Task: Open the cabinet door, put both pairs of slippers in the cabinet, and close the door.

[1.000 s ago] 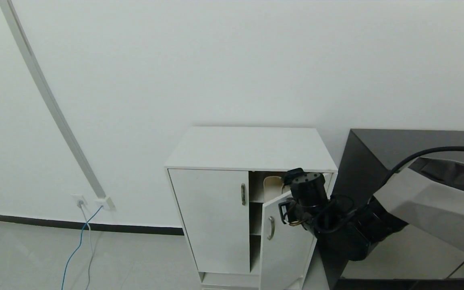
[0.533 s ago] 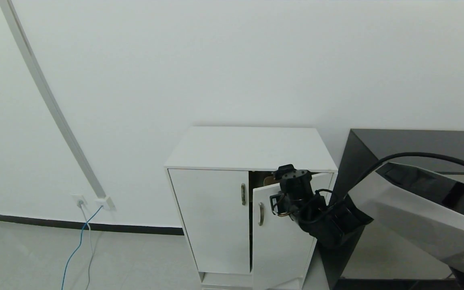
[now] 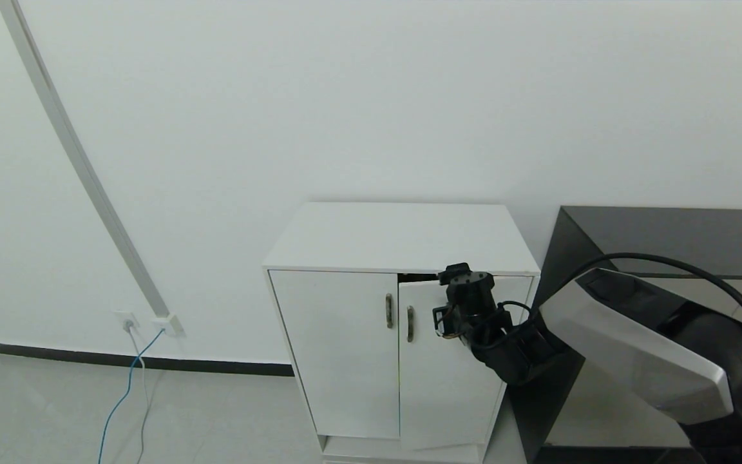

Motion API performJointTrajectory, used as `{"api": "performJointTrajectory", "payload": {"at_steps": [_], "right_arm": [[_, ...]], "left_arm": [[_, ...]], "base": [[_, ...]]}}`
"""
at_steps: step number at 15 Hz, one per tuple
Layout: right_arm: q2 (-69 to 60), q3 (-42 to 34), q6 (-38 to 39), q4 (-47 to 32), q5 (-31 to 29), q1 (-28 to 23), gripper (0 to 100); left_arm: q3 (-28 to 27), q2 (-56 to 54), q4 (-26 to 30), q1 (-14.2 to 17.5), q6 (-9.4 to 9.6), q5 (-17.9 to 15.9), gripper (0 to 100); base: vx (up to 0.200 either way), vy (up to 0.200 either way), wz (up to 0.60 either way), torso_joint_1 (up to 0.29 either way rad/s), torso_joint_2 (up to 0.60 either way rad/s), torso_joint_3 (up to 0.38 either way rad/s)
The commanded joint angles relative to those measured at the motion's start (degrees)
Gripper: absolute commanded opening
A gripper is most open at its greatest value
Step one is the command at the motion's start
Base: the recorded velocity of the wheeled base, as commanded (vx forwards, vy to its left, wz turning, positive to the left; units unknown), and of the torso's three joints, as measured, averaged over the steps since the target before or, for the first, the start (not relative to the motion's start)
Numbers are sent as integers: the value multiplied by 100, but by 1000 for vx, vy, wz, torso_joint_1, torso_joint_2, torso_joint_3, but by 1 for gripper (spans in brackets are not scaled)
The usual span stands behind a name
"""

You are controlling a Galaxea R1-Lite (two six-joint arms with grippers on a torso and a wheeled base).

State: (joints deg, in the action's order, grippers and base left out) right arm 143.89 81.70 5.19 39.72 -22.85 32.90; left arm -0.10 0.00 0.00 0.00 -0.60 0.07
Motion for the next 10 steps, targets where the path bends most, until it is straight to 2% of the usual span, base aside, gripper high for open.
{"api": "performJointTrajectory", "payload": {"at_steps": [1, 10], "right_arm": [[166, 179, -1, -34, -1, -73, 0], [333, 478, -10, -69, -1, -223, 0]], "left_arm": [[1, 0, 0, 0, -2, 1, 0], [1, 9, -9, 0, -28, 1, 0]], "base": [[0, 0, 0, 0, 0, 0], [0, 0, 0, 0, 0, 0]]}}
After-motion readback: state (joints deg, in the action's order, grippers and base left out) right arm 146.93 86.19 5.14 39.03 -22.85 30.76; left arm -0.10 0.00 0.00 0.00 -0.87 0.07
